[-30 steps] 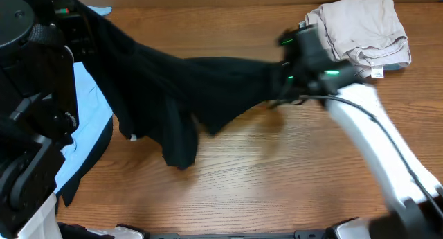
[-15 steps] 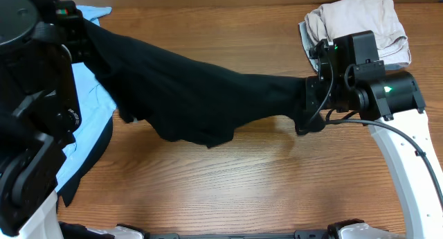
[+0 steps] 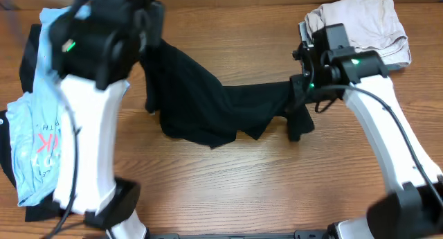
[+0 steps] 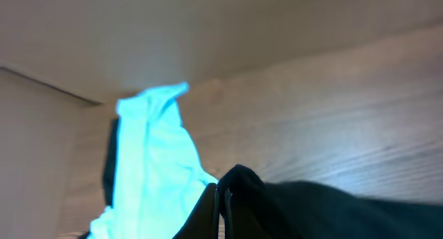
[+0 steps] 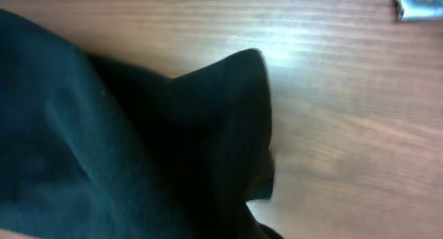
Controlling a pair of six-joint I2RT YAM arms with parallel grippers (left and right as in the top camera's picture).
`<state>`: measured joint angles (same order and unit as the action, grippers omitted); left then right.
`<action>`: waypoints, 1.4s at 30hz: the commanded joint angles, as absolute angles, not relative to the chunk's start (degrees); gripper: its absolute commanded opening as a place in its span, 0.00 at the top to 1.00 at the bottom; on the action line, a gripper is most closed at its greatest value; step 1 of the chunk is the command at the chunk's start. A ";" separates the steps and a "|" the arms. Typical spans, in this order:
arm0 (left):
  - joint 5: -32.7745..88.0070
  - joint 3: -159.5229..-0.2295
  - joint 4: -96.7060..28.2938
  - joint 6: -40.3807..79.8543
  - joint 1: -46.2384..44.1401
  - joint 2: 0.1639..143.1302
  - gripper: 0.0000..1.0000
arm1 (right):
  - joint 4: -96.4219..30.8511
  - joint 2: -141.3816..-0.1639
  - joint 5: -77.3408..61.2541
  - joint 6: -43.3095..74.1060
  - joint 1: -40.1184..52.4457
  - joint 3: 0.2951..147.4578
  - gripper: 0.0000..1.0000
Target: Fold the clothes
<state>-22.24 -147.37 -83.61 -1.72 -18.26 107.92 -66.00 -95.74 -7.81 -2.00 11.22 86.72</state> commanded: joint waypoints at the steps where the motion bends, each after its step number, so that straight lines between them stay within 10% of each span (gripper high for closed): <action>1: -20.67 -147.74 -83.46 -0.54 -18.02 111.85 0.96 | -60.49 -99.98 -5.15 -3.14 8.80 87.39 0.94; 3: -20.67 -147.74 -83.00 0.43 -18.02 114.87 0.96 | -54.46 -102.24 -5.15 -1.32 7.16 87.42 0.84; 5: -20.27 -147.74 -82.50 0.95 -18.02 117.21 0.96 | -50.17 -102.80 -5.61 3.75 5.54 87.44 0.37; 8: -19.42 -147.74 -81.84 1.32 -18.02 120.57 0.96 | -50.72 -102.00 -11.92 6.24 3.49 89.80 0.21; 21: -19.16 -147.74 -81.58 1.93 -18.02 122.65 0.96 | -71.88 -96.84 -13.47 9.76 15.18 88.18 0.19; 42: -16.45 -147.74 -80.38 3.44 -17.89 122.65 0.96 | -33.01 -98.30 2.50 19.97 30.68 54.83 0.37</action>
<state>-17.04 -147.37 -80.75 2.57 -18.26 123.13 -34.96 -97.43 1.04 20.53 30.63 56.77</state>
